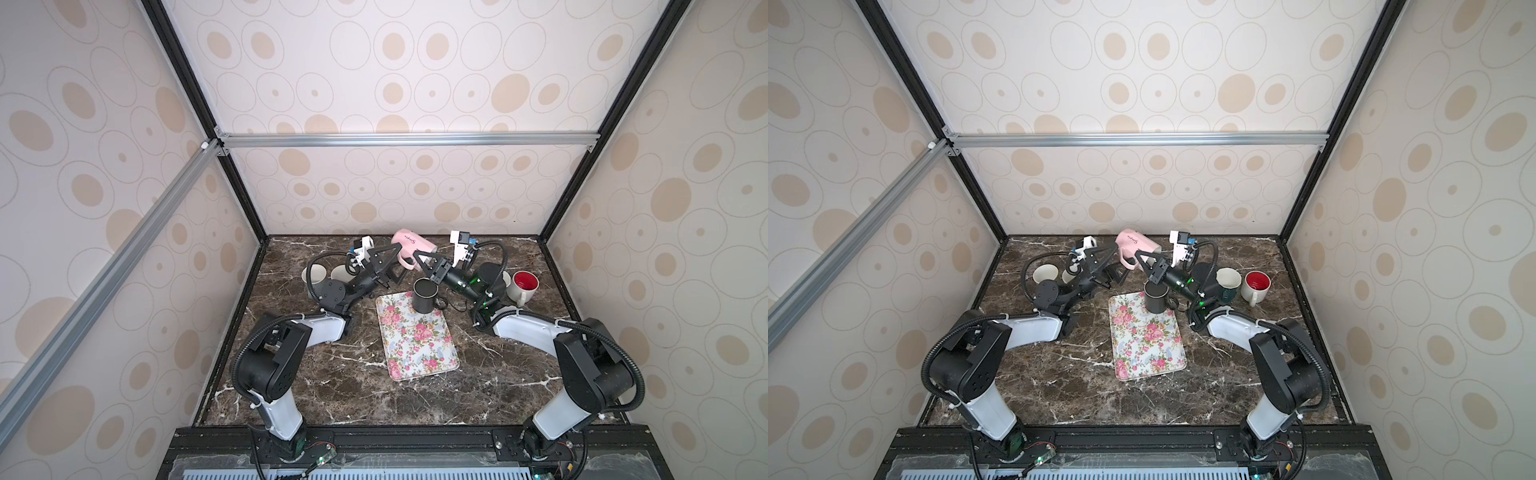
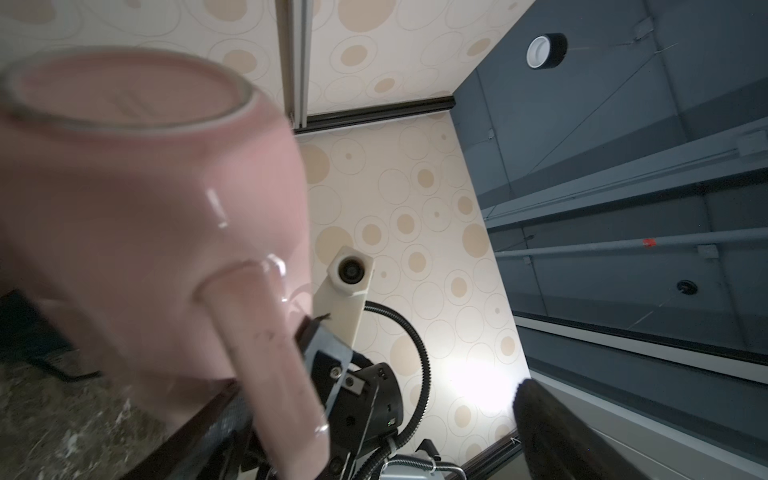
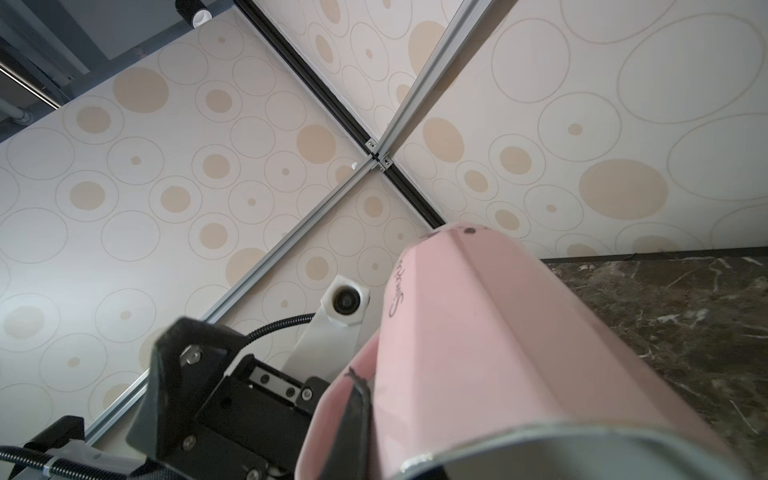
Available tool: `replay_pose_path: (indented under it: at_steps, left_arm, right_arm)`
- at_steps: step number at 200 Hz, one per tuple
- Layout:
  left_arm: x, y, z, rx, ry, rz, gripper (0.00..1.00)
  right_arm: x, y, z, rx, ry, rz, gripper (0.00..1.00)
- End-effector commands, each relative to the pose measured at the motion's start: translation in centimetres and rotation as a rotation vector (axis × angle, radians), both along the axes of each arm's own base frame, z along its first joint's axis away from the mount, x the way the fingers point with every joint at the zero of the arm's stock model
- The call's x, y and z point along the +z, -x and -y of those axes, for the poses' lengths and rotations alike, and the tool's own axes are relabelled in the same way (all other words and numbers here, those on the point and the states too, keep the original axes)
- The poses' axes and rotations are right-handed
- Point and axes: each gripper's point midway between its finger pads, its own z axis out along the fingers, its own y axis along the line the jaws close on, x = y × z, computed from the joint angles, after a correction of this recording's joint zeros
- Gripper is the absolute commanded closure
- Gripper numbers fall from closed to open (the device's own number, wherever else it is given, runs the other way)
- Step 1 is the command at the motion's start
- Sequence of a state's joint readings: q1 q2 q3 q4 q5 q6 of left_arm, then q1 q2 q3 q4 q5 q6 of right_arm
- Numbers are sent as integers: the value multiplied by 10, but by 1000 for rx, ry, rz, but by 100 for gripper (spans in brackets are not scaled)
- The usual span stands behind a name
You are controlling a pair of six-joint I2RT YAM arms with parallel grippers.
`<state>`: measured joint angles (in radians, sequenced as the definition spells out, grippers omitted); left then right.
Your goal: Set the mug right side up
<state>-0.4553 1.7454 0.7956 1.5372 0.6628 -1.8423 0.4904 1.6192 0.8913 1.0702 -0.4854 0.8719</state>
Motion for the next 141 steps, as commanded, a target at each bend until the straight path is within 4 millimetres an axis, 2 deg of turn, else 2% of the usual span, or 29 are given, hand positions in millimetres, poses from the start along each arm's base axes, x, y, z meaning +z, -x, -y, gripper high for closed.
replay_pose_path:
  at_steps: [1, 67, 101, 126, 141]
  left_arm:
    - [-26, 2, 9, -50, -63, -48, 2]
    - [-29, 7, 6, -20, -120, -30, 2]
    - [-34, 12, 4, -43, -69, -45, 2]
    - [-43, 12, 6, -61, -86, -73, 2]
    - [-41, 12, 7, -57, -104, -64, 2]
  right_arm:
    - [74, 36, 2, 35, -105, 246, 100]
    - [64, 29, 6, -45, 21, 206, 100]
    - [59, 29, 23, -118, 68, 172, 100]
    - [56, 30, 30, -158, 98, 162, 100]
    - [56, 32, 34, -175, 105, 163, 100]
